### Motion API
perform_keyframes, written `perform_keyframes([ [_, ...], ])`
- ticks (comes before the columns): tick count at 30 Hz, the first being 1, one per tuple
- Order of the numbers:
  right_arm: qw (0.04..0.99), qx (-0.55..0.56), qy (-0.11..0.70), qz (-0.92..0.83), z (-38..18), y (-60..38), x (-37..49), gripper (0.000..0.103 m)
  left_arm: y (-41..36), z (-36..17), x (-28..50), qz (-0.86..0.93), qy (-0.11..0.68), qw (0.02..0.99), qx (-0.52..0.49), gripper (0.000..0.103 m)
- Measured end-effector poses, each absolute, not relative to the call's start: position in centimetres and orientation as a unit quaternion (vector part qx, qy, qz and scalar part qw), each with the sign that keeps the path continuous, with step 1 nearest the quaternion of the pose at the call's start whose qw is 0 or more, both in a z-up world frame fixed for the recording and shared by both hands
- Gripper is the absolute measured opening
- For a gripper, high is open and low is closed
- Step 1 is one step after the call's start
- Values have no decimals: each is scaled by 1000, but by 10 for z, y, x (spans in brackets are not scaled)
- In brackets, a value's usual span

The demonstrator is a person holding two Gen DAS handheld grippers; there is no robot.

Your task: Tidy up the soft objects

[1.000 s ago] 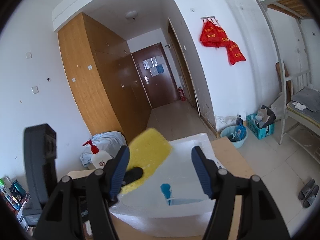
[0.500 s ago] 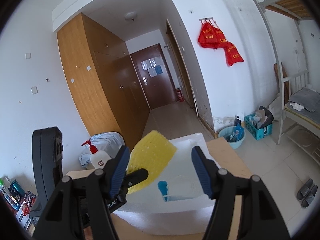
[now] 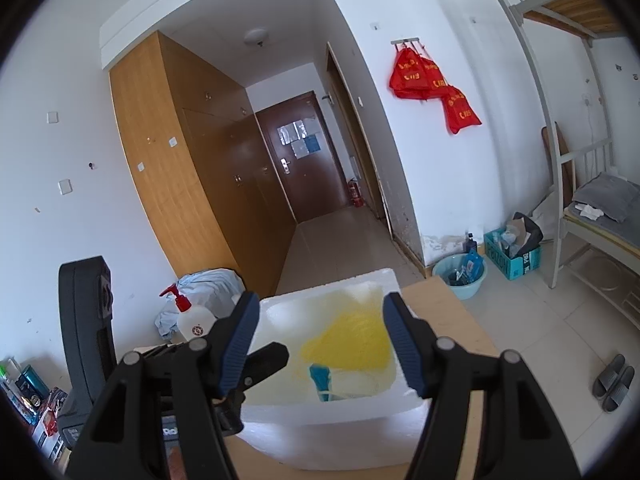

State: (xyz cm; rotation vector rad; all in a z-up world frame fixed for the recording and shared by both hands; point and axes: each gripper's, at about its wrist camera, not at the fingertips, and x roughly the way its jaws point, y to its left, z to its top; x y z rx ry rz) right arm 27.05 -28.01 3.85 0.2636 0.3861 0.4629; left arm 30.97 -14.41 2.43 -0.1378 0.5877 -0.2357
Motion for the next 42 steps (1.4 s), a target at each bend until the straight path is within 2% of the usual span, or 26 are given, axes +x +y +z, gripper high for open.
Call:
perform_keyframes([
  [19,944,119,185,247,44,-276,238,70,-107,56,243,-55,234,968,-68,96],
  [21,943,118,183,251,45,-274,231,73,-101,60,230,-45,223,972,-62,97],
  [23,942,120,179,256,46,-273,222,81,-95,64,216,-36,214,974,-59,100],
  [29,944,114,161,265,54,-267,192,91,-82,75,174,-19,185,981,-61,103],
  [42,952,74,125,271,64,-240,137,102,-45,90,84,48,127,989,-55,103],
])
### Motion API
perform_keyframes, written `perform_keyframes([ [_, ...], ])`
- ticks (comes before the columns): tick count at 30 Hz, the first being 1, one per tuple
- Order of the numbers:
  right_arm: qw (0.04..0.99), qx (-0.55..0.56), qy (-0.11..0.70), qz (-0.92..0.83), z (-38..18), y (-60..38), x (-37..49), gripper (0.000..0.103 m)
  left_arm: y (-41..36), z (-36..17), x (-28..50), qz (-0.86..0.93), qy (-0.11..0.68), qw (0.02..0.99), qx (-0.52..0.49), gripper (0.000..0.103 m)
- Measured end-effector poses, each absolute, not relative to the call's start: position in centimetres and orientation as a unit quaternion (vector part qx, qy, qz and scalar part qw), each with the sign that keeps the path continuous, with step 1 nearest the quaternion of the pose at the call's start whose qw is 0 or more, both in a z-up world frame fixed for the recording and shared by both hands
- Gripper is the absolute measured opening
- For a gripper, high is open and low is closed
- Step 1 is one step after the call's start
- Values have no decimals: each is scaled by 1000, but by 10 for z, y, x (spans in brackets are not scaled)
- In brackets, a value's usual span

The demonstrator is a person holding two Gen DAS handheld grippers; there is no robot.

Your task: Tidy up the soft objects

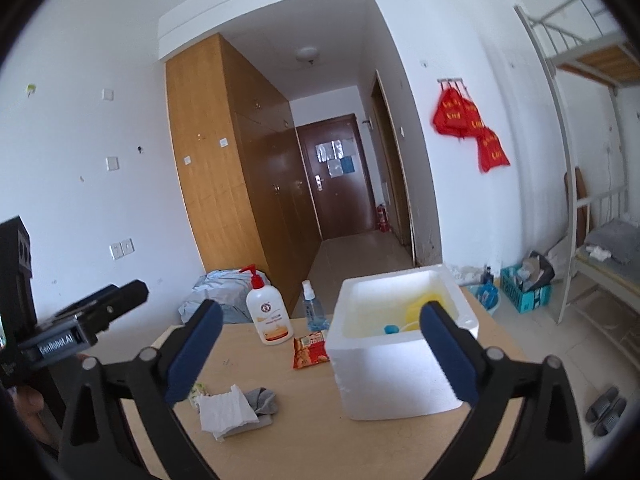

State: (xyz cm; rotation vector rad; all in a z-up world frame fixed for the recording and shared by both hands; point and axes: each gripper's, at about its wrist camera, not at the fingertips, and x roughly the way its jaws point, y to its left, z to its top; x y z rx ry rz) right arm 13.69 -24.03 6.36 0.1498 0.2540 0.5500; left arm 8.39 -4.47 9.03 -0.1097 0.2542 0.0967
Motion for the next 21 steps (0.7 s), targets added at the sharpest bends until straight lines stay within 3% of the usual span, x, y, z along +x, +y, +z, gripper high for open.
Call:
perform_keyframes([
  [21,934,12,126,335,52,-167,97,103,24,74,4,169,121,977,-41,103],
])
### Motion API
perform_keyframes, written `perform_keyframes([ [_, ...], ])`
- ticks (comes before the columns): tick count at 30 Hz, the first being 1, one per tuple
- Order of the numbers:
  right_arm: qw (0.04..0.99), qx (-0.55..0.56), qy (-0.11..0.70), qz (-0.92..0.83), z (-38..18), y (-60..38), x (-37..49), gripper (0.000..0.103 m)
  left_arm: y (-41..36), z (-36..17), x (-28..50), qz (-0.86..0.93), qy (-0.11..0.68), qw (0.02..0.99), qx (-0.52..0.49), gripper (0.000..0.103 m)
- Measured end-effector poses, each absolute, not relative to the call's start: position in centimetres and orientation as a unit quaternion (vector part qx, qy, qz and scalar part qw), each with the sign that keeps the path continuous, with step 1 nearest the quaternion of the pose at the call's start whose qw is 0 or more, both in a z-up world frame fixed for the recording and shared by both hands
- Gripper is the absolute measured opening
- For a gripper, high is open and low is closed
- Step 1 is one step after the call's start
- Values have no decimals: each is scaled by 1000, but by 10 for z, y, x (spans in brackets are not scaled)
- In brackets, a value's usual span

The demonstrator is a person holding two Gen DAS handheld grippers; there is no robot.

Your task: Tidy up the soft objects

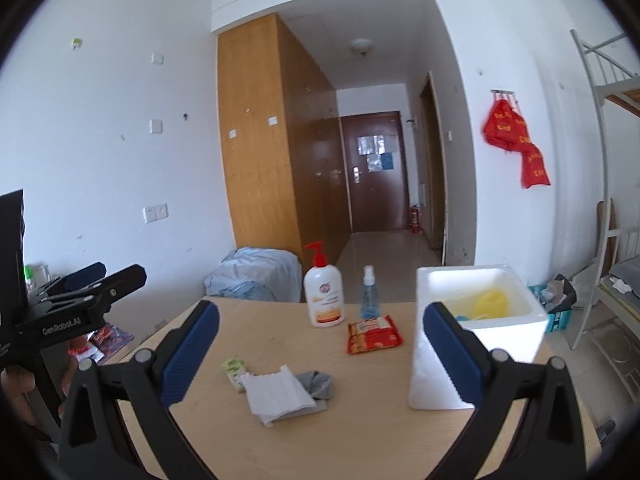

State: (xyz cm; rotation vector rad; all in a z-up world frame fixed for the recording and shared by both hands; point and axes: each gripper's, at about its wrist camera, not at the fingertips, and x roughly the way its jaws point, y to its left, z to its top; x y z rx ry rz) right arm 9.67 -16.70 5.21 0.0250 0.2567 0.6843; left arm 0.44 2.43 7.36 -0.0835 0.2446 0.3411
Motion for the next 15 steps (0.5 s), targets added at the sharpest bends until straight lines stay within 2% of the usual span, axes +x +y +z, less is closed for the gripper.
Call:
perform_keyframes([
  [15,914,-25,159,372,21,-116,88,103,66,41,-12,207,144,966,-58,103],
])
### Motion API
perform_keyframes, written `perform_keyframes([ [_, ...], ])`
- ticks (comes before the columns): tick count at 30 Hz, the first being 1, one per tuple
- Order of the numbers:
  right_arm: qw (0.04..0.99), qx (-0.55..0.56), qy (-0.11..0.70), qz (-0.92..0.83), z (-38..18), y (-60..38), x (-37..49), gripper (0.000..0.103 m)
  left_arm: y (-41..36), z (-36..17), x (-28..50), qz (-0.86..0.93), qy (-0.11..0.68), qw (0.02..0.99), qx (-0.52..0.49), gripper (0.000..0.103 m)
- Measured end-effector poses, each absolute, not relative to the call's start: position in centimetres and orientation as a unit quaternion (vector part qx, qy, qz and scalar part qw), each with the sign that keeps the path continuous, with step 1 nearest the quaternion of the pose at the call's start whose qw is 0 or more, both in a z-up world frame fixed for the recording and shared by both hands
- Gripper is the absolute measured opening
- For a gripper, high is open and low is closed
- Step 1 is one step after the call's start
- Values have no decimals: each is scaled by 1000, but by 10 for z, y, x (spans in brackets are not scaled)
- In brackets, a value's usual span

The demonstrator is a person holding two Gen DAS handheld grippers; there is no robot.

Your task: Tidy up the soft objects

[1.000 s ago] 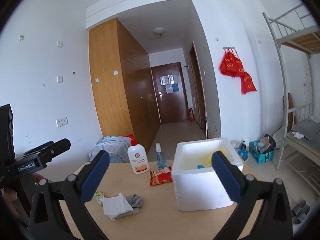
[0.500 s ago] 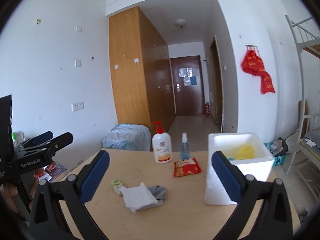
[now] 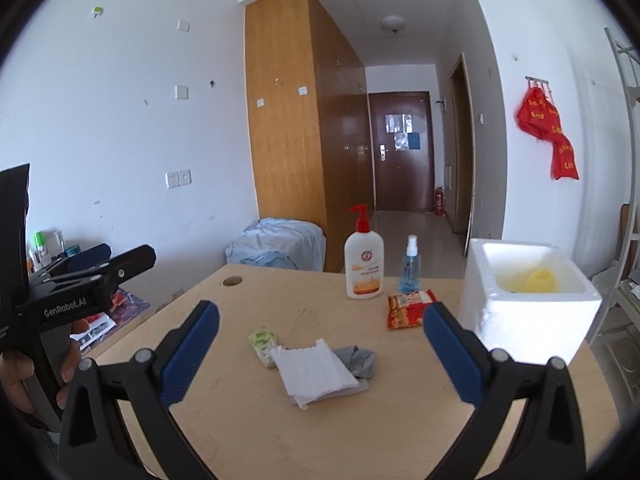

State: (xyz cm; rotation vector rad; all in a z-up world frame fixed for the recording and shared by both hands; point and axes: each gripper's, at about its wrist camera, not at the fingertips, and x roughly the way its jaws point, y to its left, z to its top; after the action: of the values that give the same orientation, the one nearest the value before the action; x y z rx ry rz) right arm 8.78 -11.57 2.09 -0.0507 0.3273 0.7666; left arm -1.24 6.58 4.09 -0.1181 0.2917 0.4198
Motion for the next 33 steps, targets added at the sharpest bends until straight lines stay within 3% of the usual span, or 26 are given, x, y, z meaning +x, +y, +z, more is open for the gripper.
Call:
perform_keyframes([
  [33,880,-68,249,398,-37,-57,112,103,112,-35,15,197,236,947,-93,103],
])
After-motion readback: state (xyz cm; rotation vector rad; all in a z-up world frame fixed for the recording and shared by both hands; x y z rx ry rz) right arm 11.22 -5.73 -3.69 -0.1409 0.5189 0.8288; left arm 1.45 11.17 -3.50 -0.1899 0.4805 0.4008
